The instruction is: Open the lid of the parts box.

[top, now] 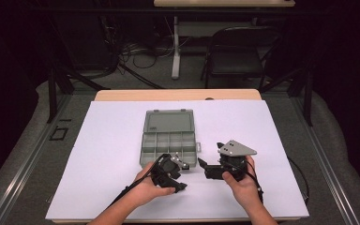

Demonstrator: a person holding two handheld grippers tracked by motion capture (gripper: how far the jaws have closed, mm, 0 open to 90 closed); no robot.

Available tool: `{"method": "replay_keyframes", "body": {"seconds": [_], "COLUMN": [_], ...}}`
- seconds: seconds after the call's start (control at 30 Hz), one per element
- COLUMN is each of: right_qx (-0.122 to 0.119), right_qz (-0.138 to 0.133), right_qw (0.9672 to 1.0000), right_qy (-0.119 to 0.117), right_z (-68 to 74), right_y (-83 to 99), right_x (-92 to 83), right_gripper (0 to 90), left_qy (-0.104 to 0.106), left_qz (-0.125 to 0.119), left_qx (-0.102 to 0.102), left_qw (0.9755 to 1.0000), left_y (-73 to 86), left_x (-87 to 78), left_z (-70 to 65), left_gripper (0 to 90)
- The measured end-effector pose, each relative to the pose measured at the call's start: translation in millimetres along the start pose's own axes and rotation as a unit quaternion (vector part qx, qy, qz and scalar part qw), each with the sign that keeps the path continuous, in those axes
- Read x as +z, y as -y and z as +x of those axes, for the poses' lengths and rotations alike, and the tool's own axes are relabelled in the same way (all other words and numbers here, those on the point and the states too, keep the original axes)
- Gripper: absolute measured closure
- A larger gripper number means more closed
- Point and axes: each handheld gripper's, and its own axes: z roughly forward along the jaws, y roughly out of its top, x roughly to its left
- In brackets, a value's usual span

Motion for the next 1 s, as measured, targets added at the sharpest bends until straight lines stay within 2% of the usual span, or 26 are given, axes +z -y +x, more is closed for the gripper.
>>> {"method": "replay_keyframes", "body": {"seconds": [0.13,0.2,0.43,0.57,0.77,1.0], "right_qx": [0.0,0.0,0.003,0.006,0.008,0.011], "right_qz": [-0.003,-0.003,-0.003,-0.001,-0.003,-0.002], "right_qw": [1.0,1.0,1.0,1.0,1.0,0.9999], "right_qy": [0.002,0.002,0.002,0.002,0.002,0.005], "right_z": [0.5,0.4,-0.4,-1.5,-2.5,-4.1], "right_y": [-0.5,-0.4,-0.4,0.0,0.1,0.8], "right_x": [-0.6,-0.7,-0.1,-0.2,-0.5,-0.2], "right_gripper": [14.8,14.8,14.8,14.9,14.9,15.0], "left_qy": [-0.002,0.008,0.011,0.012,0.002,-0.009], "left_qz": [0.013,0.023,0.044,0.052,0.058,0.066], "left_qx": [-0.002,-0.01,-0.017,-0.012,-0.011,-0.003], "left_qw": [0.9999,0.9996,0.9988,0.9985,0.9983,0.9978], "left_y": [-0.5,-0.6,-2.7,-3.8,-4.4,-6.2], "left_x": [3.1,5.2,14.2,18.7,20.1,21.3], "left_z": [-0.4,-0.6,0.7,-1.5,-3.0,-7.3], "left_gripper": [55.3,59.2,65.6,68.2,74.3,76.3]}}
